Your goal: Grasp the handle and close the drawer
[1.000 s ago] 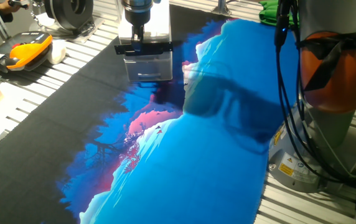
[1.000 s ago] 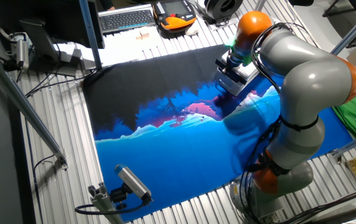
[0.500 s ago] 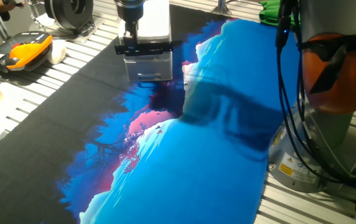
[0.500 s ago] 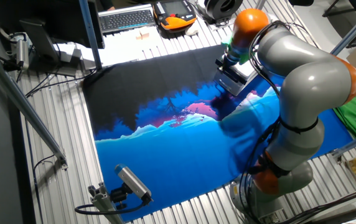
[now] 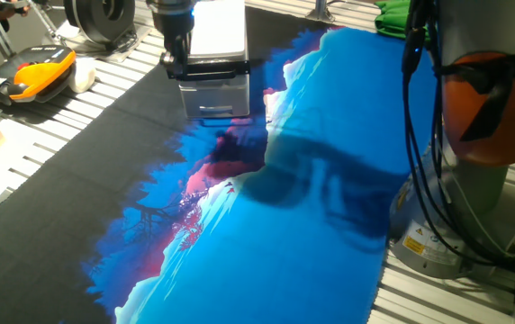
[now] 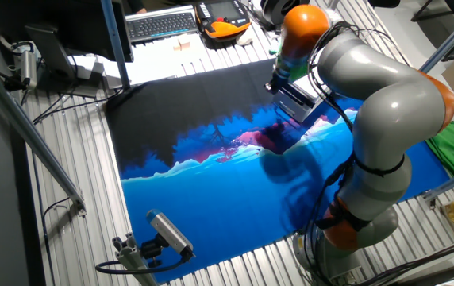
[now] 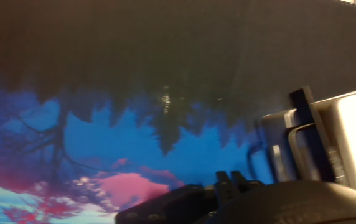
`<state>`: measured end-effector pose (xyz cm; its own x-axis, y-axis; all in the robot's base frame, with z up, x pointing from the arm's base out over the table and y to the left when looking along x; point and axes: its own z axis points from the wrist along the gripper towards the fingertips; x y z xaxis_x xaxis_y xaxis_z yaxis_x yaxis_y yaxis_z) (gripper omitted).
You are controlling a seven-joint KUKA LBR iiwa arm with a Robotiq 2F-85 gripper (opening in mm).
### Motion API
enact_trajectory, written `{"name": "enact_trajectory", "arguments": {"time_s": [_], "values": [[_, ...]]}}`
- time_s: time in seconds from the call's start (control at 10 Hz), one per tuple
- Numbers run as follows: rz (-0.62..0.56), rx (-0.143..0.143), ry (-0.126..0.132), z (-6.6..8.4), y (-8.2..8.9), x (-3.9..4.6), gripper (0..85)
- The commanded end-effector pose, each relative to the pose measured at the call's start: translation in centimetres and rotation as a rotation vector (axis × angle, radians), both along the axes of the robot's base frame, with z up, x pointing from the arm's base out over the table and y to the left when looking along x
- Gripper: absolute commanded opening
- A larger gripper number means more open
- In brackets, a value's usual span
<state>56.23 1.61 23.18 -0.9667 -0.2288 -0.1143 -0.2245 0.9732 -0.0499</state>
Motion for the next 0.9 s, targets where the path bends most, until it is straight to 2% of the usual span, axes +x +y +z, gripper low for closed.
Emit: {"name": "enact_trajectory", "arguments": {"time_s": [0.0,0.3,0.4,0.5,0.6,0.8], "values": [[-0.023,0.005,-0.006,-0.2,1.4,-0.42,0.0],[-0.082,0.032,-0.008,-0.1,2.4,-1.54,0.0],[-0.099,0.035,-0.001,0.1,2.7,-2.16,0.0],[-0.121,0.051,-0.003,-0.1,3.0,-2.96,0.0],[-0.14,0.054,-0.011,-0.3,3.4,-3.75,0.0],[-0.161,0.063,-0.012,-0.7,3.8,-4.5,0.0]]}}
